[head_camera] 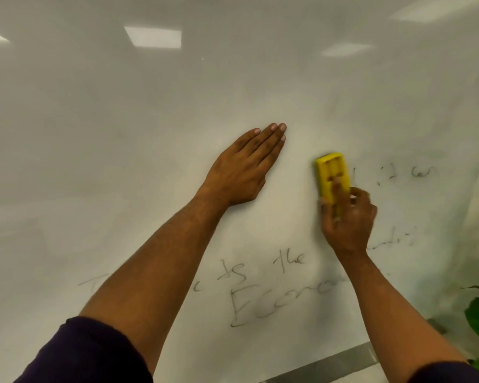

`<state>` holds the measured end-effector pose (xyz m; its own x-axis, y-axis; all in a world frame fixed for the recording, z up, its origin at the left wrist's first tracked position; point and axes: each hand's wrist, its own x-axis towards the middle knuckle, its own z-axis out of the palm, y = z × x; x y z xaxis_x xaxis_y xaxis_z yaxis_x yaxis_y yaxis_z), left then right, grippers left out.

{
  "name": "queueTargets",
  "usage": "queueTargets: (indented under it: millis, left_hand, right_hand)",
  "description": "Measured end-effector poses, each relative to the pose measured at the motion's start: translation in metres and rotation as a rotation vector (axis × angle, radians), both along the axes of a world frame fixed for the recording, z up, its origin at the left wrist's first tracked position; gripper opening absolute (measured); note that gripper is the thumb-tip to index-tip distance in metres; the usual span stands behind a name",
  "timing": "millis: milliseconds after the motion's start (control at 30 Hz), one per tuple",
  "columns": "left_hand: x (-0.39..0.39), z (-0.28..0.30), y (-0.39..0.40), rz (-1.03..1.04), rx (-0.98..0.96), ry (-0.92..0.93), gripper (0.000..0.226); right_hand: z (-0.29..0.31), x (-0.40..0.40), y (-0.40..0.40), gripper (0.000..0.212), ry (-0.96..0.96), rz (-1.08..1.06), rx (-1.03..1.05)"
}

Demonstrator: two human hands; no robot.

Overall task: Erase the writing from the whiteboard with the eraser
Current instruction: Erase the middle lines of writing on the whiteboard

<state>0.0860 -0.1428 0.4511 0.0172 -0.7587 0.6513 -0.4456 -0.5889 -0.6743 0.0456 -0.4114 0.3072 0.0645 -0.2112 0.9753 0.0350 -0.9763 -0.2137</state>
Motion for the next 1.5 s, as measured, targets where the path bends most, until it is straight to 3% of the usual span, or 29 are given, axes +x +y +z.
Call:
queueTargets:
  millis: [33, 67, 167, 200, 300, 333, 433, 467, 567, 600, 700, 733, 833, 967, 1067, 1100, 1200, 1233, 1333, 1467, 1500]
  left_hand:
    - [0.0, 0.001, -0.002, 0.001, 0.005, 0.001, 0.067]
    - [0.0, 0.001, -0.005, -0.002, 0.004, 0.003, 0.067]
    - [-0.001, 0.002, -0.015, -0.008, -0.008, 0.011, 0.067]
    - [-0.001, 0.002, -0.018, -0.005, -0.011, 0.009, 0.067]
    - [-0.002, 0.004, -0.031, -0.011, -0.008, 0.025, 0.067]
    - [-0.003, 0.005, -0.035, -0.012, -0.001, 0.039, 0.066]
    - [-0.004, 0.008, -0.052, -0.01, 0.067, 0.073, 0.064]
    - [-0.004, 0.009, -0.058, -0.013, 0.085, 0.078, 0.063]
    - [-0.004, 0.008, -0.075, -0.014, 0.087, 0.094, 0.062]
    - [-0.003, 0.007, -0.079, -0.014, 0.076, 0.097, 0.062]
    - [-0.002, 0.005, -0.088, -0.017, 0.061, 0.092, 0.063]
    - [-0.001, 0.005, -0.091, -0.018, 0.063, 0.088, 0.063]
    - [0.0, 0.006, -0.099, -0.02, 0.086, 0.069, 0.064]
    - [0.0, 0.006, -0.113, -0.028, 0.106, 0.068, 0.064]
    - [0.0, 0.004, -0.123, -0.04, 0.079, 0.095, 0.061]
    - [0.0, 0.004, -0.125, -0.043, 0.069, 0.107, 0.061]
    - [0.0, 0.004, -0.129, -0.048, 0.066, 0.116, 0.062]
    - [0.0, 0.005, -0.13, -0.048, 0.069, 0.113, 0.062]
    - [0.0, 0.008, -0.131, -0.042, 0.079, 0.105, 0.062]
    - [-0.002, 0.013, -0.141, -0.046, 0.094, 0.109, 0.064]
    - [-0.002, 0.015, -0.144, -0.047, 0.097, 0.108, 0.063]
  right_hand:
    - [0.001, 0.0, -0.003, 0.057, -0.05, 0.02, 0.206]
    - [0.0, 0.001, -0.006, 0.056, -0.07, 0.013, 0.273]
    - [-0.004, -0.003, -0.019, 0.054, 0.044, 0.017, -0.179]
    - [-0.003, -0.006, -0.025, 0.053, 0.057, 0.008, -0.206]
    - [0.005, -0.007, -0.028, 0.056, -0.016, 0.042, 0.182]
    - [0.005, -0.006, -0.027, 0.058, -0.021, 0.038, 0.179]
    - [0.005, -0.01, -0.038, 0.055, 0.077, 0.064, -0.171]
    - [0.006, -0.011, -0.044, 0.054, 0.073, 0.068, -0.136]
    - [0.009, -0.013, -0.057, 0.056, -0.006, 0.097, 0.326]
    - [0.01, -0.013, -0.061, 0.057, -0.002, 0.069, 0.312]
    - [0.005, -0.017, -0.08, 0.058, 0.1, 0.047, -0.081]
    - [0.006, -0.018, -0.088, 0.058, 0.098, 0.033, -0.056]
    - [0.013, -0.017, -0.093, 0.061, 0.033, 0.047, 0.286]
    - [0.011, -0.02, -0.099, 0.059, 0.105, 0.0, 0.009]
    - [0.018, -0.019, -0.104, 0.06, 0.032, 0.037, 0.351]
    - [0.018, -0.018, -0.105, 0.06, 0.031, 0.036, 0.362]
    - [0.009, -0.022, -0.116, 0.06, 0.115, 0.03, 0.104]
    - [0.007, -0.021, -0.123, 0.06, 0.109, 0.024, 0.162]
    - [0.009, -0.018, -0.129, 0.062, 0.04, 0.053, 0.624]
    - [0.001, -0.028, -0.133, 0.06, 0.078, 0.125, 0.445]
    - [0.002, -0.028, -0.139, 0.06, 0.085, 0.088, 0.485]
